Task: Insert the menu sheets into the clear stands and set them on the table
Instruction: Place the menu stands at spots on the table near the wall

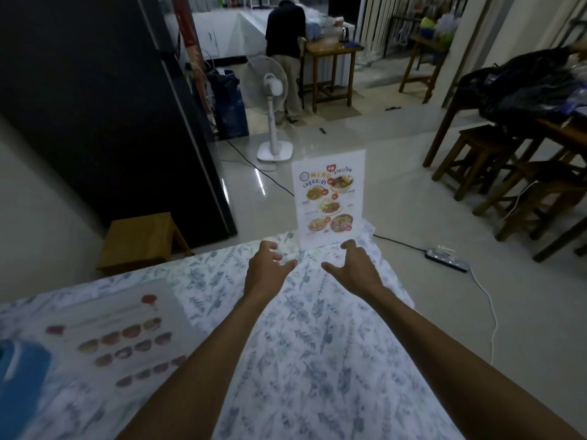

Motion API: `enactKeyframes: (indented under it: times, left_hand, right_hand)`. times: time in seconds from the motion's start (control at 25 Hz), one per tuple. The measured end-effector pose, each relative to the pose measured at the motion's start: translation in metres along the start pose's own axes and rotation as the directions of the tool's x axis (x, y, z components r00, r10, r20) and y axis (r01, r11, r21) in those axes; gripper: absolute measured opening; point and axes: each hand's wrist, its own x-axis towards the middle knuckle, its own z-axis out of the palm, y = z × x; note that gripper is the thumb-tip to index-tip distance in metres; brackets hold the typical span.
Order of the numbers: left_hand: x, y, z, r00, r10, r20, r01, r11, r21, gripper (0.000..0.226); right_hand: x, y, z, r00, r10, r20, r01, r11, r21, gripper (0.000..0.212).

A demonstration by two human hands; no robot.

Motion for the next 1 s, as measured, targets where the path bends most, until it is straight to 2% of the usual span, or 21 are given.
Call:
enactKeyframes:
  times: [0.16,0.32,0.48,0.68,0.8,0.88,1.0]
  left_hand:
    - [-0.086,-0.049,-0.054,0.999,0.036,-0.022,-0.036,0.999,-0.001,0.03]
    - [-0.156,-0.104,-0.11,0.995,0.087,-0.05,-0.086,0.996,0.01,0.019]
    - [-0.19,-0.157,-0.163,0.993,0.014,-0.113,-0.017,1.0,-0.022,0.019]
    - [-0.201,-0.223,-0.216,0.972,-0.089,-0.217,0.078,0.995,-0.062,0.018]
    - [-0.194,-0.254,-0.232,0.966,-0.159,-0.206,0.152,0.987,-0.048,0.013]
    - [-0.184,-0.271,-0.235,0.944,-0.224,-0.24,0.214,0.974,-0.071,0.018]
    - [-0.166,-0.287,-0.231,0.889,-0.305,-0.342,0.278,0.952,-0.125,0.054]
  right_hand:
    - [-0.09,-0.053,0.052,0.998,-0.049,0.047,0.041,0.987,0.155,0.072]
    - [-0.169,-0.096,0.107,0.993,-0.06,0.102,0.028,0.955,0.295,0.071]
    - [-0.217,-0.127,0.152,0.987,-0.059,0.149,0.009,0.948,0.317,0.071]
    - [-0.231,-0.156,0.195,0.971,-0.041,0.233,-0.025,0.962,0.273,0.073]
    - [-0.223,-0.163,0.214,0.975,-0.014,0.223,-0.039,0.973,0.228,0.058]
    - [-0.215,-0.164,0.224,0.981,0.008,0.192,-0.045,0.982,0.185,0.048]
    - [-0.201,-0.156,0.238,0.985,0.013,0.175,-0.044,0.984,0.174,0.058]
